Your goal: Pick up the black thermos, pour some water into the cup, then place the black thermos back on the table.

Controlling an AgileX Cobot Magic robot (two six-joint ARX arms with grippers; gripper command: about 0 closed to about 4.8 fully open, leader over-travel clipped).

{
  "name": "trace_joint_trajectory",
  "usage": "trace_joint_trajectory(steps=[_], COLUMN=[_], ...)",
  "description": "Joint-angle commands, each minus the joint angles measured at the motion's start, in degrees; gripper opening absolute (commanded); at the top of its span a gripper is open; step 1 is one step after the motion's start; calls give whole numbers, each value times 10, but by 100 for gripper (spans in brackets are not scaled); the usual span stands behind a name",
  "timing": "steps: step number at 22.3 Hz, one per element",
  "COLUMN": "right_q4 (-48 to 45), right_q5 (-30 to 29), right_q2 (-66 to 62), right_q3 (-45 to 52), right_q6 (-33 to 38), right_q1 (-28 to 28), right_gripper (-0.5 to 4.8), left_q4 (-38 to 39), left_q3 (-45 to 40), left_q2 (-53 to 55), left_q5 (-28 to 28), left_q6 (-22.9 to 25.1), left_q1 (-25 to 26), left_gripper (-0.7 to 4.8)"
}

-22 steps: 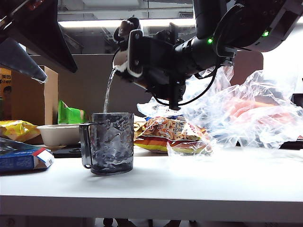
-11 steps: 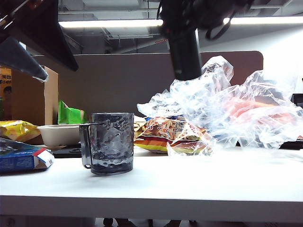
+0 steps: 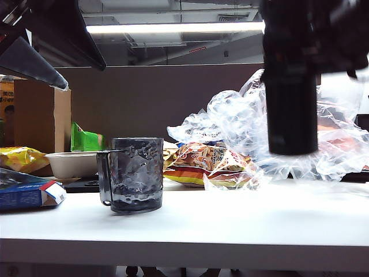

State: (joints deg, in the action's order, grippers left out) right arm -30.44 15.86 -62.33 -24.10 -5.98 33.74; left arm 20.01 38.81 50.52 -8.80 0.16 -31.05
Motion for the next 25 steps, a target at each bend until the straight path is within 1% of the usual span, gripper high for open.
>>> trace_joint_trajectory(steps=[1, 3, 5, 8, 11, 14, 15, 17, 18, 20, 22, 23, 25], right_q4=[-156, -176, -229, -308, -318, -315, -315, -315, -315, -315, -315, -315, -315], right_q5=[25, 17, 5, -6, -6, -5, -6, -7, -10, -19, -21, -21, -21], right_q2=[1, -16, -61, -134, -176, -179, -179, -179, -179, -179, -179, -179, -179], right_q3=[65, 96, 109, 109, 109, 109, 109, 109, 109, 109, 109, 109, 109], right_q6=[19, 43, 58, 77, 90, 89, 88, 88, 88, 87, 87, 87, 87], right_q1=[-19, -47, -69, -70, -70, -70, -70, -70, -70, -70, -70, -70, -70], right_gripper=[121, 121, 121, 121, 121, 121, 130, 236, 255, 257, 311, 316, 404], left_q4=[-10, -14, -21, -26, -26, -26, -27, -29, -30, -30, -30, -30, -30], left_q3=[5, 5, 4, 5, 5, 4, 4, 4, 4, 4, 4, 4, 4], left_q2=[-2, -1, -1, -1, -1, -1, -1, -1, -1, -1, -1, -1, -1], left_q5=[-4, -4, -4, -3, -3, -2, -3, -2, -2, -2, -2, -2, -2], left_q6=[-2, -2, -2, -2, -2, -2, -2, -1, -1, -1, -2, -2, -2], left_q1=[1, 0, 1, 1, 1, 1, 1, 1, 1, 1, 1, 1, 1], left_gripper=[479, 479, 479, 479, 479, 479, 479, 479, 479, 479, 479, 479, 479])
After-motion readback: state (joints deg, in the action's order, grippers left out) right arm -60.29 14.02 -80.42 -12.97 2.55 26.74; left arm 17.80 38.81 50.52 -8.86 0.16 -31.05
